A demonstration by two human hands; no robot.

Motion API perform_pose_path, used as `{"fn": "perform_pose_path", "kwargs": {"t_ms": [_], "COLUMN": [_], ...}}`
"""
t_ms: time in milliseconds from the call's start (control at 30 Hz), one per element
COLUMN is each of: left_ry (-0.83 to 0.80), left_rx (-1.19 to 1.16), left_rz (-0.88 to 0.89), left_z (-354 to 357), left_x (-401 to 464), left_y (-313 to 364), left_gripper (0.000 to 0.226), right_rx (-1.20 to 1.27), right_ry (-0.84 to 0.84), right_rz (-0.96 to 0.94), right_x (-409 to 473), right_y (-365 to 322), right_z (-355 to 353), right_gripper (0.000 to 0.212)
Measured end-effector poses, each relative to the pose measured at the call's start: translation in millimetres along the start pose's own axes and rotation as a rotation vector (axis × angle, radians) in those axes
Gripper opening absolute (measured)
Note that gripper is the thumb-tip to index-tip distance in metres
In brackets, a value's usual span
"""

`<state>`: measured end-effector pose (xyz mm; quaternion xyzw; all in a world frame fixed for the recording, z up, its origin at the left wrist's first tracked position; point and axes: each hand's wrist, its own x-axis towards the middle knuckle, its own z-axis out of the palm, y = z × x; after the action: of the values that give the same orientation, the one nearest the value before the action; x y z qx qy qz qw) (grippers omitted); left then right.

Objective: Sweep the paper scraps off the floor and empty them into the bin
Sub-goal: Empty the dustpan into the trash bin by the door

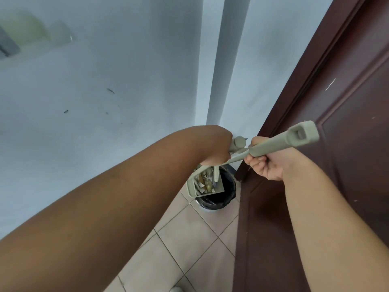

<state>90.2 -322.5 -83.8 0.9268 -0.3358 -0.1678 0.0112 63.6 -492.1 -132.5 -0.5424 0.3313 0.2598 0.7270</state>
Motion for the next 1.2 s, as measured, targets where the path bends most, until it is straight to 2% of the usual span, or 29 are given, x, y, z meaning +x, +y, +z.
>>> {"fn": "perform_pose_path", "kwargs": {"t_ms": [233, 667, 867, 1200], "left_ry": [0.061, 0.042, 0.043, 0.011], "left_rx": [0.082, 0.234, 0.388, 0.538], "left_rz": [0.064, 0.182, 0.277, 0.332], "left_z": [-3.7, -5.8, 1.4, 11.0], "left_x": [11.8, 1.8, -3.1, -7.4], "left_y": [8.7, 19.9, 29.0, 31.9], "left_gripper": [0.019, 0.022, 0.027, 0.017], "right_rx": [0.012, 0.163, 0.187, 0.222], "right_ry": [-0.026, -0.012, 0.011, 0.009], "right_rz": [-0.025, -0.043, -0.032, -0.055], "right_x": [-13.6, -32.4, -43.4, -55.3], "right_y": [8.4, 26.6, 33.1, 46.7], "right_z": [-15.5, -24.3, -24.1, -20.7], "right_gripper": [0.012, 0.014, 0.014, 0.014]}}
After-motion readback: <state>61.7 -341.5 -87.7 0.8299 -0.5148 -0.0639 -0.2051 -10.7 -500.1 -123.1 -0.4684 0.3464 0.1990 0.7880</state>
